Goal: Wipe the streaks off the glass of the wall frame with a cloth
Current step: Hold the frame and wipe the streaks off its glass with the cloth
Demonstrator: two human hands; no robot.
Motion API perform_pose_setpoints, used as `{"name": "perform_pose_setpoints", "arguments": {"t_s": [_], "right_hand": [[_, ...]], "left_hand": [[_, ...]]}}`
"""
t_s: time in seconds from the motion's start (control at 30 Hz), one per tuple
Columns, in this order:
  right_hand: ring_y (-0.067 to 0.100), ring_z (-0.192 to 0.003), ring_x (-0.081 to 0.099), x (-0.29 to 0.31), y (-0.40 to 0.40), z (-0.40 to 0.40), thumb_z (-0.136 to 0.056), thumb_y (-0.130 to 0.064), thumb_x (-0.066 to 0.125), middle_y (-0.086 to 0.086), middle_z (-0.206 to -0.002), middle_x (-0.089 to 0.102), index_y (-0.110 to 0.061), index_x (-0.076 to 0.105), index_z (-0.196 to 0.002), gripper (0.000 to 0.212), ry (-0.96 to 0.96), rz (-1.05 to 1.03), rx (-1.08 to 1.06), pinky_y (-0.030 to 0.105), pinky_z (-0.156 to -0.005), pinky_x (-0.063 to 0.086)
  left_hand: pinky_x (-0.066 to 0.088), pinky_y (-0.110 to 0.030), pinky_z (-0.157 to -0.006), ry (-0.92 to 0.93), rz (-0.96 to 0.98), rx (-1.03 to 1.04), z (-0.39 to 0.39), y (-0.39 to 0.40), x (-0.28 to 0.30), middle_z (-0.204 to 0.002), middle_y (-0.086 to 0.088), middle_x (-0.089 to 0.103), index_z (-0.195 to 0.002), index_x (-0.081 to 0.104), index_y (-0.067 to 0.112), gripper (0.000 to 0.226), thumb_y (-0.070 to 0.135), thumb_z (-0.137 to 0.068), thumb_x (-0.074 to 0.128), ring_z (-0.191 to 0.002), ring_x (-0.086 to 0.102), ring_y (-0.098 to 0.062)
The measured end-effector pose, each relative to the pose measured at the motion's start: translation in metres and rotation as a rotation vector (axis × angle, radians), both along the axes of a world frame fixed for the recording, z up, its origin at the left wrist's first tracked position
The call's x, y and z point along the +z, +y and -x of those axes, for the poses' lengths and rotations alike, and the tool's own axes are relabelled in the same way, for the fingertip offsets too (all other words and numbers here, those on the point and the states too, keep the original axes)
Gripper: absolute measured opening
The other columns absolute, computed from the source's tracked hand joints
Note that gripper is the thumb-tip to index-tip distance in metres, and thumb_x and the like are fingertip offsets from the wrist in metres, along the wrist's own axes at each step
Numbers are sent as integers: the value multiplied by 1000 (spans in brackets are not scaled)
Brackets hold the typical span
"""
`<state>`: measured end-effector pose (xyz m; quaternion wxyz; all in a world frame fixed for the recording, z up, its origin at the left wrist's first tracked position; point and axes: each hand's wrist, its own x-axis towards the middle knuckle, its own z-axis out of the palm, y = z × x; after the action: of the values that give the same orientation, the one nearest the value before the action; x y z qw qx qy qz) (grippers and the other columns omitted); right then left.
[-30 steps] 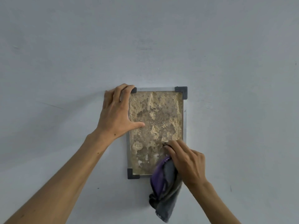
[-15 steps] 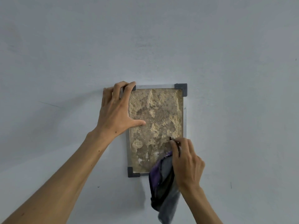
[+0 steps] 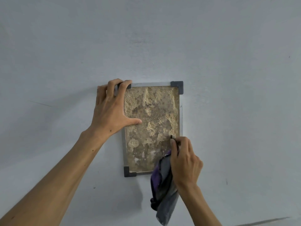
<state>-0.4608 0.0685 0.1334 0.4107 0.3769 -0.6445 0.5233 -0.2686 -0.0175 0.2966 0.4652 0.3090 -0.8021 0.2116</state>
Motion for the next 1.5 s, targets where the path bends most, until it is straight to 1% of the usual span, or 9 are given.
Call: {"name": "perform_pose_setpoints", "arguments": {"t_s": [0.07, 0.23, 0.4, 0.6, 0.77, 0.9, 1.1, 1.23, 1.5], "right_hand": [[17, -37, 42, -1, -3, -6, -104, -28, 62, -7, -76, 62, -21, 50, -93, 17, 26, -6, 20, 27, -32, 33], [14, -41, 42, 11, -8, -19, -99, -26, 70, -7, -77, 55, -21, 57, -92, 15, 398, -147, 73, 27, -32, 36], [21, -40, 49, 21, 5, 18, -104, -31, 61, -6, -83, 64, -24, 53, -96, 14, 113, -11, 13, 32, -33, 41], [18, -38, 44, -7, 14, 33, -106, -31, 57, -6, -77, 58, -20, 61, -90, 20, 380, -236, 48, 26, -34, 35], [21, -44, 51, 35, 10, 35, -106, -31, 56, -6, -84, 62, -19, 60, -94, 18, 239, -116, 45, 31, -37, 41], [20, -43, 48, 2, 12, 36, -104, -24, 62, -6, -80, 60, -18, 60, -91, 14, 288, -154, 70, 31, -34, 39], [21, -37, 43, -7, 17, 37, -105, -29, 58, -5, -75, 57, -20, 59, -86, 21, 298, -222, 28, 29, -31, 35], [22, -38, 45, 15, 12, 34, -104, -29, 62, -5, -75, 57, -19, 58, -87, 21, 217, -150, 29, 31, -32, 37], [21, -38, 40, -23, 18, 35, -102, -21, 66, -5, -74, 54, -20, 55, -86, 19, 295, -234, 50, 31, -31, 37]], "left_hand": [[39, -42, -113, 1, -4, -7, 1, 0, 0, -144, -4, 32, -150, 32, 28, 129, 70, -43, 89, -127, 34, -32], [39, -42, -113, -5, 1, -5, -1, 2, 0, -144, -4, 32, -150, 31, 28, 128, 70, -44, 89, -127, 34, -32], [37, -39, -113, -7, -3, -5, -1, 0, -1, -144, -2, 31, -150, 30, 28, 128, 71, -44, 88, -127, 34, -31], [35, -40, -114, -12, -4, -7, 1, 0, 0, -144, -2, 33, -150, 31, 26, 128, 69, -44, 89, -128, 31, -31], [29, -51, -120, -30, -13, 8, 1, 2, 1, -149, -3, 32, -153, 28, 24, 129, 67, -47, 90, -136, 27, -32], [16, -62, -123, -50, -17, -7, 1, 3, 1, -154, -2, 31, -153, 28, 20, 128, 63, -50, 91, -148, 21, -31], [6, -56, -126, -51, -23, -37, 1, 6, 2, -155, -2, 30, -152, 28, 18, 125, 57, -53, 92, -154, 17, -27], [7, -57, -126, -44, -17, -52, 1, 7, 1, -154, -4, 30, -153, 28, 17, 125, 56, -54, 93, -152, 20, -28], [13, -57, -126, -37, -6, -54, 2, 8, 1, -153, -6, 32, -153, 28, 15, 125, 55, -54, 93, -147, 23, -27]]}}
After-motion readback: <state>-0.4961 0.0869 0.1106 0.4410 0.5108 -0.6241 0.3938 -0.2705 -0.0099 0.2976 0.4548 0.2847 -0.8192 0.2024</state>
